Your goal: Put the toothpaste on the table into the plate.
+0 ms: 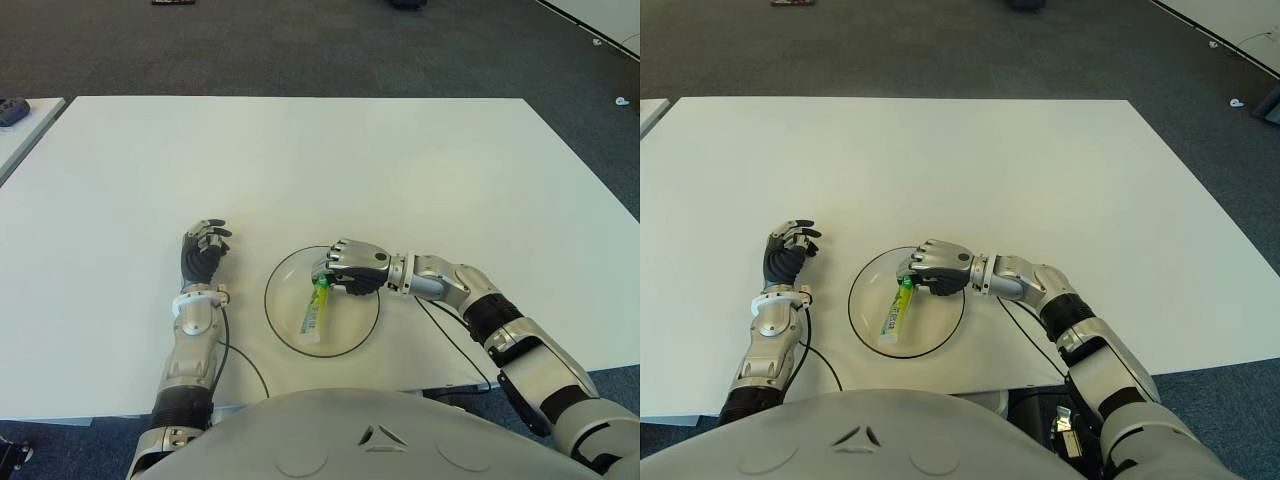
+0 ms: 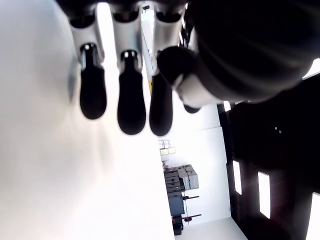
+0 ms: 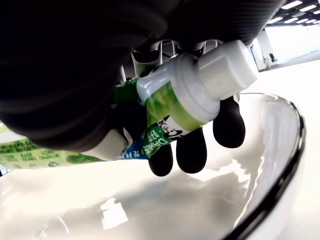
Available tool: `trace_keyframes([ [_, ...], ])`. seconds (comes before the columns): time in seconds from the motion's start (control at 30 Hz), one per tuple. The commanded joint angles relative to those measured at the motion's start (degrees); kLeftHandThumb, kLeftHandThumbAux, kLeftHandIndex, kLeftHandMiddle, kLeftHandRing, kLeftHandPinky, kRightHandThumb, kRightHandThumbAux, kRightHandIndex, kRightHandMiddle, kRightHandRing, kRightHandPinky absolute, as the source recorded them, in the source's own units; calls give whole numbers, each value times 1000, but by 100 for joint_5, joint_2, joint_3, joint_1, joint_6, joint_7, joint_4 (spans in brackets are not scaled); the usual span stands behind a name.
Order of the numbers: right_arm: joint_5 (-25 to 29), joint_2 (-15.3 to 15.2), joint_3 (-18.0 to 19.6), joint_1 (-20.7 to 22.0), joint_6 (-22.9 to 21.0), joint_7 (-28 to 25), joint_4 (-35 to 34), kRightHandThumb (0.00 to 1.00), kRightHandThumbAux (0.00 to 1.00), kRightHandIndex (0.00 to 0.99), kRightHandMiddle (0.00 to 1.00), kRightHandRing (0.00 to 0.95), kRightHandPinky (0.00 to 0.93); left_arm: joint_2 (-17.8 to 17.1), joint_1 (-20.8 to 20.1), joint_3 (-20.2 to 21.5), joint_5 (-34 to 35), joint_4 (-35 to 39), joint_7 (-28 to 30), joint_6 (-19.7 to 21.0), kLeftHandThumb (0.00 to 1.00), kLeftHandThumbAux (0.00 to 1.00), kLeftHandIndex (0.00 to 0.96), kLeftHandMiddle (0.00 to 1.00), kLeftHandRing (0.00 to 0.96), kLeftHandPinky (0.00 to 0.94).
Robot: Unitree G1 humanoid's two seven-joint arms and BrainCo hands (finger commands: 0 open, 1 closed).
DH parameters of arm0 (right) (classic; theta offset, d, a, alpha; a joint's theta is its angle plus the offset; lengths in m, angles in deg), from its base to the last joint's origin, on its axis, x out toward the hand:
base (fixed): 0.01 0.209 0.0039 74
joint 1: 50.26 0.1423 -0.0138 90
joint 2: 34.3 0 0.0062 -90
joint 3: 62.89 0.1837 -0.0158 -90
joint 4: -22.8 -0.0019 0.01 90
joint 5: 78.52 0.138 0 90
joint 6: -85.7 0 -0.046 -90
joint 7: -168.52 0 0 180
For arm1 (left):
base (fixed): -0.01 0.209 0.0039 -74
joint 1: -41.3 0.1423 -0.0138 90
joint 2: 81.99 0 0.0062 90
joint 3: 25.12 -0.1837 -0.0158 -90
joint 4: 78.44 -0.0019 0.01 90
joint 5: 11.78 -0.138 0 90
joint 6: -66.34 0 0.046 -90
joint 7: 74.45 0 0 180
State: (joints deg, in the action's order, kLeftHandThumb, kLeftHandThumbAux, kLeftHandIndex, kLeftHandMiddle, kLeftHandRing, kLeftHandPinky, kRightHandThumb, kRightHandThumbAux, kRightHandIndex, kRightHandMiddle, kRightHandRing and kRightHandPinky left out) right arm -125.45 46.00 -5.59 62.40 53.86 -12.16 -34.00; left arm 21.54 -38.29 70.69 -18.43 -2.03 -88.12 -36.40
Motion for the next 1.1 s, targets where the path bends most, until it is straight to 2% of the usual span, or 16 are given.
trace_keyframes([
  [0.03, -14, -73, -89, 144, -107, -216, 61, 153, 559, 64, 80, 97, 121, 31, 9, -30, 18, -4, 62, 24, 831, 683, 390, 501, 635, 604],
  [0.13, -15, -134, -120, 217, -64, -345, 39, 83, 511, 20, 26, 31, 39, 37, 6, -35, 8, -7, 46, 8, 831, 683, 391, 501, 635, 606],
  [0.27, 70, -191, -167, 345, -74, -677, -29, 55, 451, 4, 5, 6, 8, 42, 5, -50, -22, 7, 25, 15, 831, 683, 392, 499, 635, 607],
  [0.7, 317, -202, -132, 341, -229, -1129, -162, 70, 314, 0, 0, 0, 0, 20, 5, -52, -136, -19, -23, 41, 832, 683, 393, 499, 640, 605],
  [1.1, 486, -205, -51, 404, -183, -1106, -186, 60, 299, 0, 0, 0, 0, 32, -5, -35, -82, -36, 14, 70, 832, 682, 394, 499, 639, 603],
])
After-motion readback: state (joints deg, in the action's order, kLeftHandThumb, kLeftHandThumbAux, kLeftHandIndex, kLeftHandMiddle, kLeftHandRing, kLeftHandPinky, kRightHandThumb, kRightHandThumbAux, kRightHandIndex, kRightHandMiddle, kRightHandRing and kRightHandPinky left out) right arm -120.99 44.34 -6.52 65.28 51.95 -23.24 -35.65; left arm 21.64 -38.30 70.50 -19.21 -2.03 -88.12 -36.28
